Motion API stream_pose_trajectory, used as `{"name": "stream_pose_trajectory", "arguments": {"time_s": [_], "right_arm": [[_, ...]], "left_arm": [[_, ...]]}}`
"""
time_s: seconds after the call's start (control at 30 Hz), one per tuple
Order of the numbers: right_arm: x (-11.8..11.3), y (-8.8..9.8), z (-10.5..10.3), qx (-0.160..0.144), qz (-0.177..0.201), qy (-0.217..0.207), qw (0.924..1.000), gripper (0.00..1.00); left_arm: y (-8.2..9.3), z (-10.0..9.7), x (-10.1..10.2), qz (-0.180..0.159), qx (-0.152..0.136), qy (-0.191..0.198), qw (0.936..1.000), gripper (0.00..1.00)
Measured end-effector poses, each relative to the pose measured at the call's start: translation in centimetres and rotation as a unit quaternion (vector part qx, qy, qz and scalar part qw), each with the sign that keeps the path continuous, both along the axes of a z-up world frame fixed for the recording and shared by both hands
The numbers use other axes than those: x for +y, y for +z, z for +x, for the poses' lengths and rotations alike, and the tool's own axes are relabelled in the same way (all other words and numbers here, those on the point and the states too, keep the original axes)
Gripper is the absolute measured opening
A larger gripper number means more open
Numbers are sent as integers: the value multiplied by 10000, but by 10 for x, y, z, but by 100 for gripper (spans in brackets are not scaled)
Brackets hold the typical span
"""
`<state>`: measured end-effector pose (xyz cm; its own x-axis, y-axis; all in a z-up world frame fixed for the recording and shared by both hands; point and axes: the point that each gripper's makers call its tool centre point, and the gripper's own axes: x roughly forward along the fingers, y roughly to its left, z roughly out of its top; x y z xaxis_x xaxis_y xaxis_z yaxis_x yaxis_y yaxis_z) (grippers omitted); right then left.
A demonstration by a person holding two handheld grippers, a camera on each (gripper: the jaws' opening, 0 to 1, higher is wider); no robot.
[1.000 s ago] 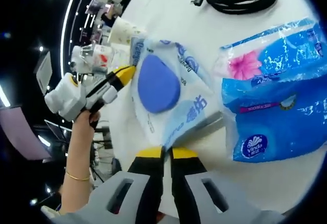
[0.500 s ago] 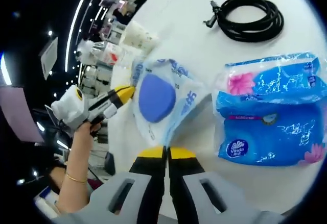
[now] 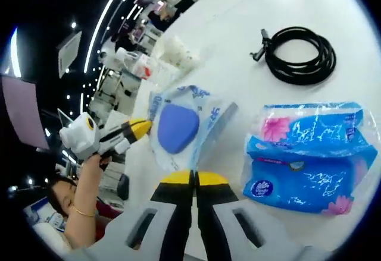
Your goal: Arrange the tabletop items into an orderly group along one side of the table until the central work area is clear of visible clutter.
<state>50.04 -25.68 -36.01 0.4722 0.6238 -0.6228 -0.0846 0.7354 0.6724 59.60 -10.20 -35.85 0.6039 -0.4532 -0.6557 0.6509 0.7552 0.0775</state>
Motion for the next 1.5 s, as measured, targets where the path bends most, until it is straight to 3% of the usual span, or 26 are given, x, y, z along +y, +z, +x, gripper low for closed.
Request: {"name": "stream_pose_trajectory", "arguments": {"time_s": [0.33,0.57,0.7,0.8,0.93,1.07,1.13,1.27,1.5], "right_arm": [[-33,13,21,-427,-332,-174,9984,1],[-72,28,40,-883,-734,-368,9927,1],[-85,33,49,-1031,-840,-416,9902,1],[-93,35,53,-1161,-984,-307,9879,1],[-108,38,59,-1272,-1162,-329,9845,1],[-122,46,75,-1418,-1154,-447,9821,1],[-129,45,83,-1457,-1253,-471,9802,1],[-139,44,94,-1511,-1353,-525,9778,1],[-152,42,116,-1627,-1504,-577,9734,1]], "left_arm": [[12,-11,-16,-74,25,113,9999,0],[18,-13,-47,-230,-13,13,9997,0],[15,-13,-62,-145,156,-15,9998,0],[18,-9,-70,-88,55,23,9999,0],[24,-3,-83,-440,63,213,9988,0],[27,2,-95,-405,-33,169,9990,0],[34,6,-101,-548,-43,275,9981,0],[41,16,-111,-518,-163,246,9982,0],[41,34,-122,-748,-200,407,9962,0]]}}
